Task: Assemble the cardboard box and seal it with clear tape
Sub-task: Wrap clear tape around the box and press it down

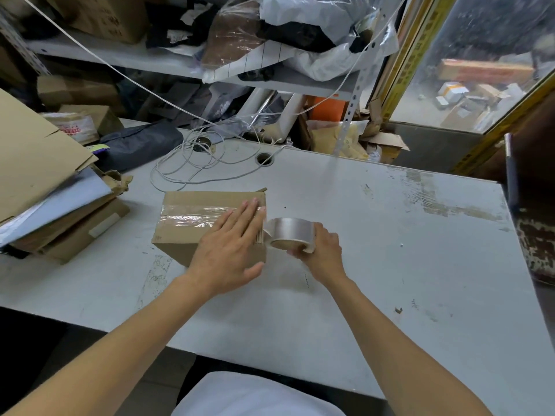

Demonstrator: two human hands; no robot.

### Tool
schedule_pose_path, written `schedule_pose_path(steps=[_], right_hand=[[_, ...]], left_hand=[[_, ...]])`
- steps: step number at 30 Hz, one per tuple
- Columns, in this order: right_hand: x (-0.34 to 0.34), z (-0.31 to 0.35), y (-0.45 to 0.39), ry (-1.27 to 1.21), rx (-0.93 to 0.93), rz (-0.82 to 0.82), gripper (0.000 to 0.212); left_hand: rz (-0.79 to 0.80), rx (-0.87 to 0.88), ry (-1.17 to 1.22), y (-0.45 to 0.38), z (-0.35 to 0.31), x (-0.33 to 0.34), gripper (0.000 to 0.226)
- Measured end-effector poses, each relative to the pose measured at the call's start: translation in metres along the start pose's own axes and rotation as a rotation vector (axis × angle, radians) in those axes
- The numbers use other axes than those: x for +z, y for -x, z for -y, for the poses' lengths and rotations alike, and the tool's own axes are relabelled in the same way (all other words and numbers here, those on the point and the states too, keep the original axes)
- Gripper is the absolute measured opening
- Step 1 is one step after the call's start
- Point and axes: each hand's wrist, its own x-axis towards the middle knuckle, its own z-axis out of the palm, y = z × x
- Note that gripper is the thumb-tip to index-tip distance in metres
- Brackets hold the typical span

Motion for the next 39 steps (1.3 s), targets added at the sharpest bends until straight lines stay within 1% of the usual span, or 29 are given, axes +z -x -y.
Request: schedule_pose_path(steps=[1,2,3,4,7,11,12,16,19,21,23,26,29,32,36,39], right_hand=[[-0.001,-0.003,0.002,0.029,0.003,0.066,0.082],[-0.003,-0.009,0.003,0.037,0.022,0.117,0.091],[-0.003,-0.017,0.006,0.048,0.046,0.141,0.095],[-0.003,-0.027,0.008,0.079,0.069,0.141,0.093],[-0.002,-0.046,0.016,0.2,0.085,0.121,0.074],[0.003,-0.048,0.017,0.274,0.067,0.086,0.046],[0.005,-0.047,0.015,0.256,0.078,0.065,0.041],[-0.002,-0.04,0.016,0.029,0.164,0.032,0.014],[-0.016,-0.017,0.025,-0.288,0.206,0.032,0.013],[-0.022,0.004,0.033,-0.481,0.156,0.05,0.012],[-0.024,0.025,0.04,-0.606,0.092,0.102,0.014],[-0.026,0.049,0.047,-0.769,0.06,0.17,0.018],[-0.025,0.061,0.047,-0.817,0.02,0.206,0.021],[-0.022,0.07,0.047,-0.874,-0.021,0.227,0.015],[-0.018,0.076,0.044,-0.985,-0.01,0.22,0.012],[-0.014,0.084,0.041,-0.887,0.029,0.186,0.025]], left_hand=[[0.001,0.003,-0.01,0.003,0.007,0.0,0.097],[0.001,0.01,-0.016,0.005,0.014,0.0,0.096],[0.001,0.014,-0.02,0.008,0.021,0.0,0.094],[-0.001,0.015,-0.02,0.01,0.028,0.001,0.094],[-0.009,0.021,-0.022,0.013,0.042,0.002,0.092],[-0.035,0.014,-0.009,0.015,0.05,0.0,0.091],[-0.043,0.009,-0.006,0.016,0.049,0.0,0.091],[-0.055,-0.01,0.007,0.016,0.048,0.001,0.09],[-0.052,-0.025,-0.002,0.016,0.048,0.001,0.09],[-0.051,-0.03,-0.003,0.016,0.047,0.001,0.09],[-0.052,-0.032,-0.002,0.016,0.047,0.002,0.091],[-0.059,-0.035,0.009,0.016,0.046,0.001,0.091],[-0.053,-0.04,0.001,0.016,0.046,0.001,0.092],[-0.053,-0.043,0.003,0.017,0.046,0.0,0.092],[-0.052,-0.042,0.003,0.017,0.046,-0.001,0.093],[-0.05,-0.043,0.005,0.017,0.046,-0.001,0.093]])
